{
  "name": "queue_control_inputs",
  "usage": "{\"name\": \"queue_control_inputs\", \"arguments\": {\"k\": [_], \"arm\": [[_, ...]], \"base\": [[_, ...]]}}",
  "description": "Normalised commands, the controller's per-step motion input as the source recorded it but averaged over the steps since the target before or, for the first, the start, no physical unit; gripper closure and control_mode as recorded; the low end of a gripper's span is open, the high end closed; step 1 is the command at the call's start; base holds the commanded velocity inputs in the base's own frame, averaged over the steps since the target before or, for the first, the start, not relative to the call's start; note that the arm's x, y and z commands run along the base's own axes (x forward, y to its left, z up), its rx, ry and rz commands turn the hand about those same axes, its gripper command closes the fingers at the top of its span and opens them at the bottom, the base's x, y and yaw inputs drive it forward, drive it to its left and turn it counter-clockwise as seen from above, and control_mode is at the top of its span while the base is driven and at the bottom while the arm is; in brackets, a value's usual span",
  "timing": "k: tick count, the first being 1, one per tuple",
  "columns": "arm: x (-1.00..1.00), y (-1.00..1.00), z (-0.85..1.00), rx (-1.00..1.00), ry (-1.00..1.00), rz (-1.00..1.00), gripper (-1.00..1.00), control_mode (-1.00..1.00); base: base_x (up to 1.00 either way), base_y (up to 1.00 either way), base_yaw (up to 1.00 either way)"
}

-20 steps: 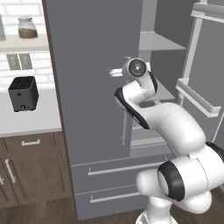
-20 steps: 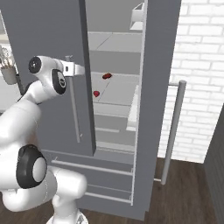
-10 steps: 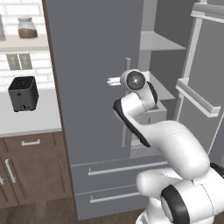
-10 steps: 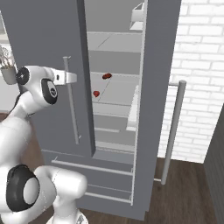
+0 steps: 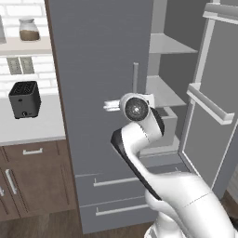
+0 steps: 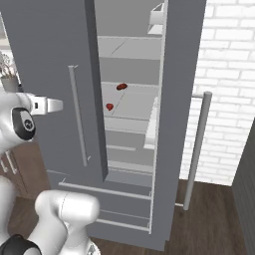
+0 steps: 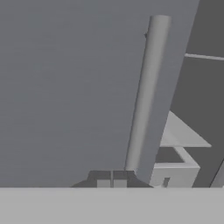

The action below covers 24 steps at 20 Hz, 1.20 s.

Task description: Take the strawberry from the fridge and place it on top of the pancake, located on the dining counter.

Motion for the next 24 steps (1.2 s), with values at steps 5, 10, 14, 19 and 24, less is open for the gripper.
{"name": "queue_control_inputs", "arguments": {"k": [5, 10, 14, 19, 24], "arm": [[-0.49, 0.06, 0.00, 0.01, 0.04, -0.05, 1.00, -1.00], [-0.07, -0.19, 0.00, 0.02, 0.04, -0.09, -1.00, -1.00], [0.21, -0.88, -0.02, 0.43, 0.17, -0.06, -1.00, -1.00], [0.29, -0.84, 0.00, 0.74, 0.20, -0.05, -1.00, -1.00], [0.38, -0.53, 0.00, 0.64, 0.40, -0.09, -1.00, -1.00]], "base": [[0.00, 0.00, 0.00], [0.00, 0.00, 0.00], [0.00, 0.00, 0.00], [0.00, 0.00, 0.00], [0.00, 0.00, 0.00]]}}
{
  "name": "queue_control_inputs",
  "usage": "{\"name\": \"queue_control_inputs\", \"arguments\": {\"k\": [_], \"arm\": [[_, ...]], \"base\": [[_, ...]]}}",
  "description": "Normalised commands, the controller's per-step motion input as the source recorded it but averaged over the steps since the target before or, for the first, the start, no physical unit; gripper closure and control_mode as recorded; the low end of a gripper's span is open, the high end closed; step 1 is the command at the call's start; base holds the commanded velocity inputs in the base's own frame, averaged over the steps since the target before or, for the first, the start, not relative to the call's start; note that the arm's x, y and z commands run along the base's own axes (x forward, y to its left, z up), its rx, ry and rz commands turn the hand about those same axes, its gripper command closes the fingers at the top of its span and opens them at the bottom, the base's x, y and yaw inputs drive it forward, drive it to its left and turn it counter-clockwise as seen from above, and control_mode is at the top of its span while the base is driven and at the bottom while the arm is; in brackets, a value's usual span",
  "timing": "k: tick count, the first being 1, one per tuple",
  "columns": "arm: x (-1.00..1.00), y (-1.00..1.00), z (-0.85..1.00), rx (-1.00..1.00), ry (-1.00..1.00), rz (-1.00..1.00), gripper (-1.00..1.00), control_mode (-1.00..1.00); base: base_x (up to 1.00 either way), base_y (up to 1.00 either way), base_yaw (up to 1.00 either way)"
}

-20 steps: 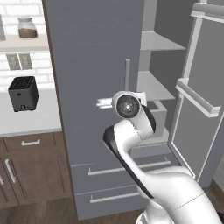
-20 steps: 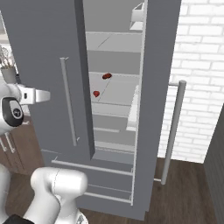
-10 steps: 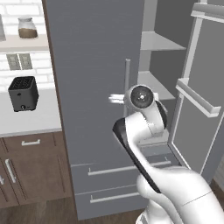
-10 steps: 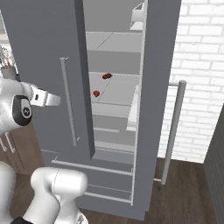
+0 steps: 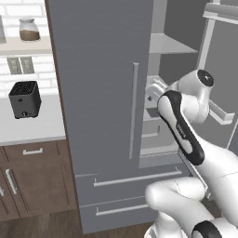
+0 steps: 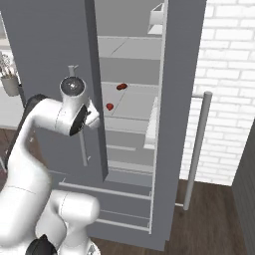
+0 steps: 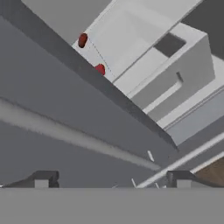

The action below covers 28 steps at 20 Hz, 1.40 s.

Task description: Take the strawberry from the fridge and place it on top of the pancake, located on the dining counter.

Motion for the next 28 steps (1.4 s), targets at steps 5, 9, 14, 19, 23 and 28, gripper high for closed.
{"name": "queue_control_inputs", "arguments": {"k": [5, 9, 14, 19, 23, 28], "arm": [[0.37, -0.29, -0.01, 0.58, 0.40, -0.05, -1.00, -1.00], [0.00, -0.47, 0.28, 0.34, 0.07, -0.05, -1.00, -1.00], [0.46, -0.04, 0.00, 0.17, 0.03, -0.02, -1.00, -1.00], [0.60, 0.00, -0.14, 0.09, 0.00, 0.00, -1.00, -1.00], [0.61, 0.00, -0.17, 0.02, -0.05, 0.01, -1.00, -1.00], [0.69, 0.11, -0.08, 0.00, -0.03, 0.04, -1.00, -1.00]], "base": [[0.00, 0.00, 0.00], [0.00, 0.00, 0.00], [0.00, 0.00, 0.00], [0.00, 0.00, 0.00], [0.00, 0.00, 0.00], [0.00, 0.00, 0.00]]}}
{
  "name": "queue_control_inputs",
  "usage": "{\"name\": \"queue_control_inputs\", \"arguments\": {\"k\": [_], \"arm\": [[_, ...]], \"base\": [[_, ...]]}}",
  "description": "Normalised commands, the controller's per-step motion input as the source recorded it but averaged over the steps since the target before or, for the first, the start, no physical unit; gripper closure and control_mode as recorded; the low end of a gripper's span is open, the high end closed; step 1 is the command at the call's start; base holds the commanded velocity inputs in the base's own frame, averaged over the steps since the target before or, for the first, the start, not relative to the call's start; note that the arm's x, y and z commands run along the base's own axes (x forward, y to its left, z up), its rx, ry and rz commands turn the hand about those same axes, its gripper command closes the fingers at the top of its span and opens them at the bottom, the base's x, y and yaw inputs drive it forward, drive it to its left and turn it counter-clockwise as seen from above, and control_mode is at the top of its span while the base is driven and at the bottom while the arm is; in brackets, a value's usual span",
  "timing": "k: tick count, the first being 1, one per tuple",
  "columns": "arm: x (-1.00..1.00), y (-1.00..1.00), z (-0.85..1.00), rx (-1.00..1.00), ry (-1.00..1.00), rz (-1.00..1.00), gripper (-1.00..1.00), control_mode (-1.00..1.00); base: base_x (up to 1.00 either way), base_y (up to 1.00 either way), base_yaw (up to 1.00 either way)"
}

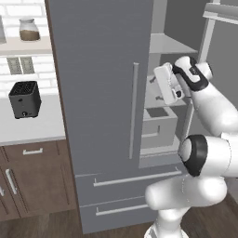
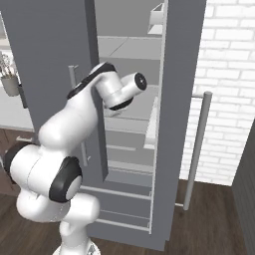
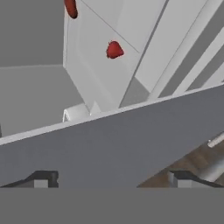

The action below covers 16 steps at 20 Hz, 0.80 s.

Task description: Take the strawberry from the fridge and place it on top of the pancake, located on the dining counter.

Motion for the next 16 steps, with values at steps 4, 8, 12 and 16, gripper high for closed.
{"name": "queue_control_inputs", "arguments": {"k": [4, 8, 12, 16], "arm": [[0.45, 0.01, -0.02, 0.00, -0.05, 0.07, -1.00, -1.00], [0.22, 0.01, -0.30, 0.09, 0.00, 0.12, -1.00, -1.00], [0.30, 0.16, -0.25, 0.13, -0.02, 0.09, -1.00, -1.00], [0.42, 0.03, -0.04, 0.14, -0.04, 0.00, -1.00, -1.00]], "base": [[0.00, 0.00, 0.00], [0.00, 0.00, 0.00], [0.00, 0.00, 0.00], [0.00, 0.00, 0.00]]}}
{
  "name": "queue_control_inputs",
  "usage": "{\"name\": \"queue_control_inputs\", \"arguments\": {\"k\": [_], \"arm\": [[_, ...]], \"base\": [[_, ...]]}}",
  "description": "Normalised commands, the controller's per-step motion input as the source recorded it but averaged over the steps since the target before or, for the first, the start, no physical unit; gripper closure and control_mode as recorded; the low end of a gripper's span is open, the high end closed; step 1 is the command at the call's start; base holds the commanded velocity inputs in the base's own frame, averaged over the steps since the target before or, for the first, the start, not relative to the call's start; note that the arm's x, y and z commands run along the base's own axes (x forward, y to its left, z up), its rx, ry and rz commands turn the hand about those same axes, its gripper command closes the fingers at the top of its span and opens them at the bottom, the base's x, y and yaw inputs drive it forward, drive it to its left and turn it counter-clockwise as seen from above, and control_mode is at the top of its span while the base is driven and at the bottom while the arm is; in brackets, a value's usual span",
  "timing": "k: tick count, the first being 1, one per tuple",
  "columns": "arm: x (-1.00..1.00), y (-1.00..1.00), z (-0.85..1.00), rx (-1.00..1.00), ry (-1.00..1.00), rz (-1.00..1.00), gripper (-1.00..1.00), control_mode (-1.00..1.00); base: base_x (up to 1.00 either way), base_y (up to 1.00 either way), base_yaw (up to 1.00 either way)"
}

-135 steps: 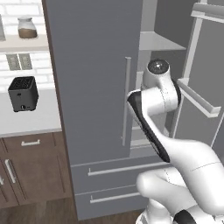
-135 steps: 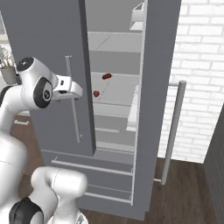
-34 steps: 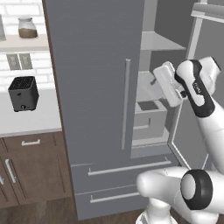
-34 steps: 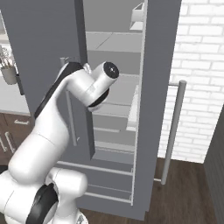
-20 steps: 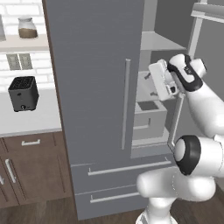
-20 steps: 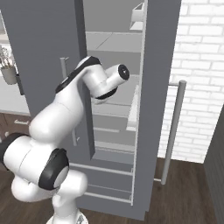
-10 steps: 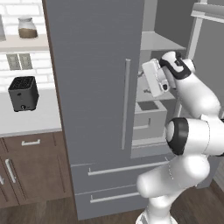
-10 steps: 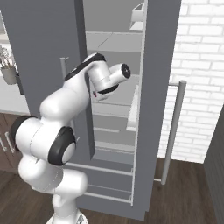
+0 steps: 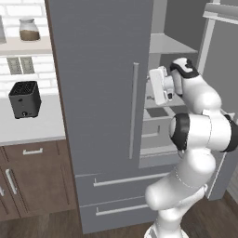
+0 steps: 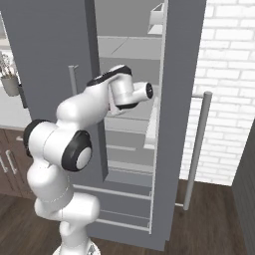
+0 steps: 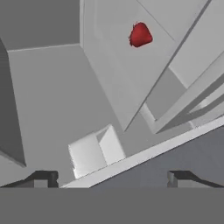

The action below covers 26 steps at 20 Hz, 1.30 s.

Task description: Take the strawberry from the fridge and place it on top of the pancake, located on the dining counter.

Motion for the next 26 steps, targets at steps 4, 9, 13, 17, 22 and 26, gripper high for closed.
{"name": "queue_control_inputs", "arguments": {"k": [4, 9, 13, 17, 22, 26], "arm": [[0.01, 0.24, -0.07, 0.11, -0.05, 0.01, -1.00, -1.00], [-0.02, 0.39, -0.04, 0.10, -0.04, 0.01, -1.00, -1.00], [-0.21, 0.48, 0.00, 0.01, 0.00, 0.08, -1.00, -1.00], [-0.34, 0.39, 0.00, 0.02, 0.00, 0.13, -1.00, -1.00], [-0.63, 0.33, 0.00, 0.02, 0.00, 0.20, -1.00, -1.00], [-0.90, 0.48, 0.00, 0.00, 0.00, 0.24, -1.00, -1.00]], "base": [[0.00, 0.00, 0.00], [0.00, 0.00, 0.00], [0.00, 0.00, 0.00], [0.00, 0.00, 0.00], [0.00, 0.00, 0.00], [0.00, 0.00, 0.00]]}}
